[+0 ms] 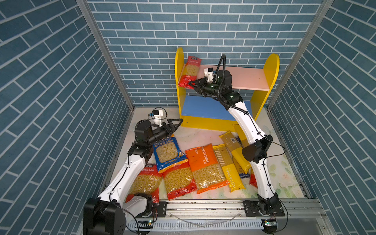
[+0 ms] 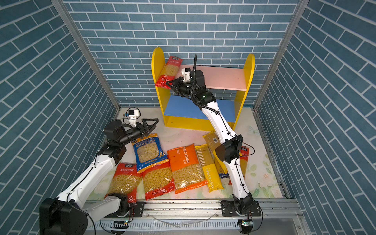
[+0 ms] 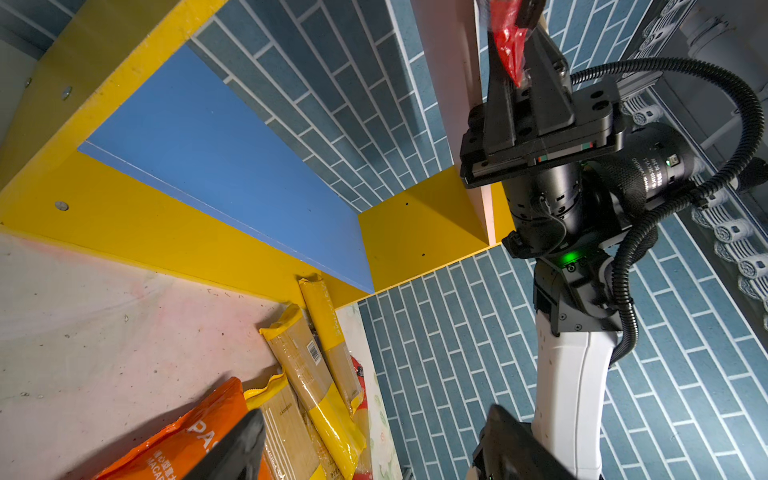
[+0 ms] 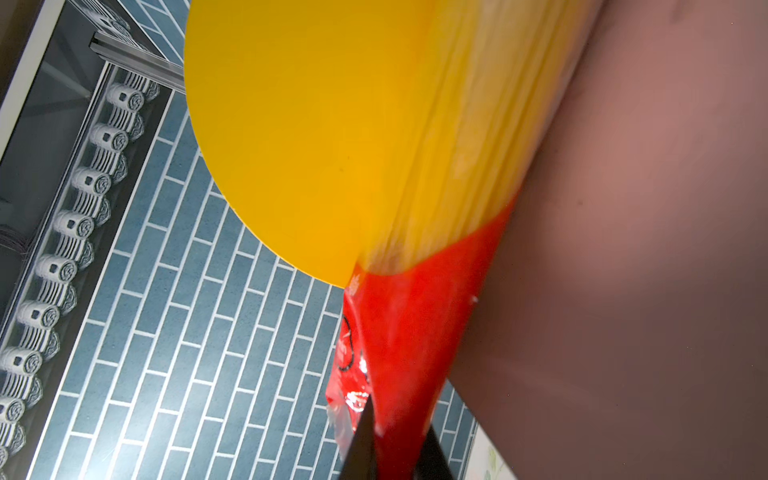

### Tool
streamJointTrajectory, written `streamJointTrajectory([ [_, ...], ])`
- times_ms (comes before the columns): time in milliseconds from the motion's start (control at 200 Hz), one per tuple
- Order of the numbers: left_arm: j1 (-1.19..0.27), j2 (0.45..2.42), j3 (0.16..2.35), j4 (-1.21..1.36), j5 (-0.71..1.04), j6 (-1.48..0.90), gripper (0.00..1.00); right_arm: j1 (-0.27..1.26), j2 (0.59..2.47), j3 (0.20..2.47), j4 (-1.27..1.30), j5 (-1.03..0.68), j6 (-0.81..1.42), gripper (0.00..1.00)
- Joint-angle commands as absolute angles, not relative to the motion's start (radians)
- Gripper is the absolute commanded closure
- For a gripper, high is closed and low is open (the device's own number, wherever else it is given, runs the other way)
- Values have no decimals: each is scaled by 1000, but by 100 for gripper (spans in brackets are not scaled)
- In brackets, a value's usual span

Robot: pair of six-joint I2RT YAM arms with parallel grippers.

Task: Place and organize the pasta boxes and bags onto the shelf
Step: 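Open the right gripper, leaving the pack standing on the pink board, then lower both grippers back down toward the remaining pasta bags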

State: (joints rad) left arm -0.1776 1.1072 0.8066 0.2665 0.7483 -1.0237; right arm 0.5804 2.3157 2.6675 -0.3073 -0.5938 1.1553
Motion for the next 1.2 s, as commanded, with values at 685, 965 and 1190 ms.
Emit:
streamJointTrajectory([
  [685,-202,1066,790,211,714,-980,16,594,2287,2632,-228,-687,1123,91],
  [965,-218,1077,799,209,704,-978,16,589,2329,2662,-223,-683,1149,77],
  [1190,-219,1044,803,156,696,-947,16,589,2248,2577,-195,-700,1120,49],
])
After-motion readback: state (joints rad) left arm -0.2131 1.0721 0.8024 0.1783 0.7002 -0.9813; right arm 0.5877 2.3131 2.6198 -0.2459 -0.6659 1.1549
